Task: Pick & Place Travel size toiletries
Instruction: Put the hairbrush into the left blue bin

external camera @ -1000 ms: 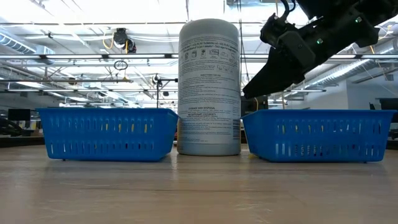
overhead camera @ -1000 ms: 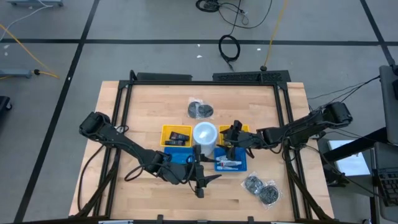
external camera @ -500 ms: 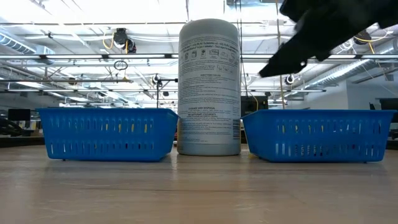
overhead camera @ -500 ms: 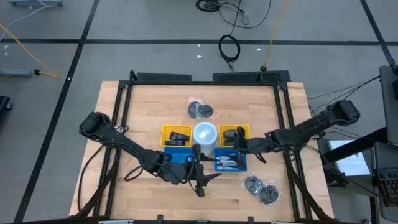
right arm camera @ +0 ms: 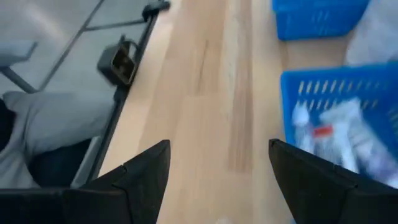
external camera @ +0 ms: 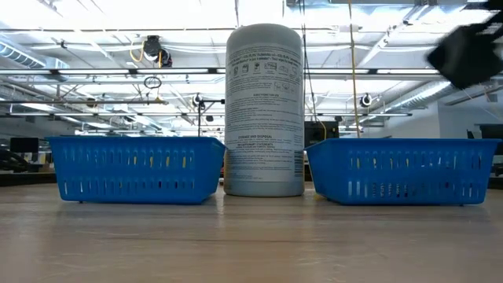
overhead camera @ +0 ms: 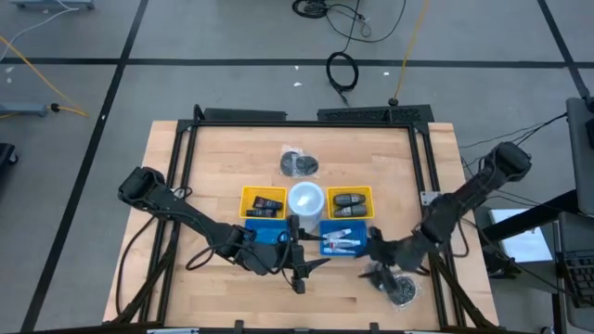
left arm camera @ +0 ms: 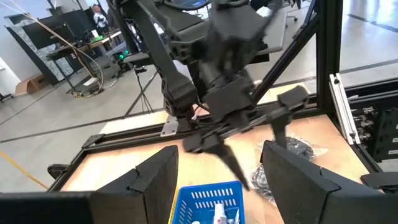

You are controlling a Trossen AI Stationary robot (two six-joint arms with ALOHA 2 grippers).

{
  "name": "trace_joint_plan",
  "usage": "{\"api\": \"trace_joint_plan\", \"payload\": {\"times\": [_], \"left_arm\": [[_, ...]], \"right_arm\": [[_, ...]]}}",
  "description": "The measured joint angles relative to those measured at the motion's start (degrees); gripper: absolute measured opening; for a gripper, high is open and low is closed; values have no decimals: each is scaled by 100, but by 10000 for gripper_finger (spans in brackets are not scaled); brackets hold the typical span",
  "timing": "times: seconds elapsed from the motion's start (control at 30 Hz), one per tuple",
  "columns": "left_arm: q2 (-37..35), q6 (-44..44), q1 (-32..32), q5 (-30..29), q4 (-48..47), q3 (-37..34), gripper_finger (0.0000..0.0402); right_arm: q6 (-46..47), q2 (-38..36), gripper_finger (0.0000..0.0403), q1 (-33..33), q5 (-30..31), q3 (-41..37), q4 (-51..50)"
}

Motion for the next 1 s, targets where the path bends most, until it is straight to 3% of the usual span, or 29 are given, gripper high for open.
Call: {"api": "trace_joint_plan", "payload": {"times": [0.37, 0.63, 1.0], "left_arm": [[0, -25, 0, 0, 7, 0, 230], [0, -42, 0, 0, 7, 0, 230], [0, -59, 0, 0, -101, 2, 230]], "right_arm": [[2253, 2, 265, 1242, 1146, 0, -1470], [3369, 2, 265, 1502, 1137, 0, -2372], [4027, 13, 265, 1509, 1126, 0, -3155]]}}
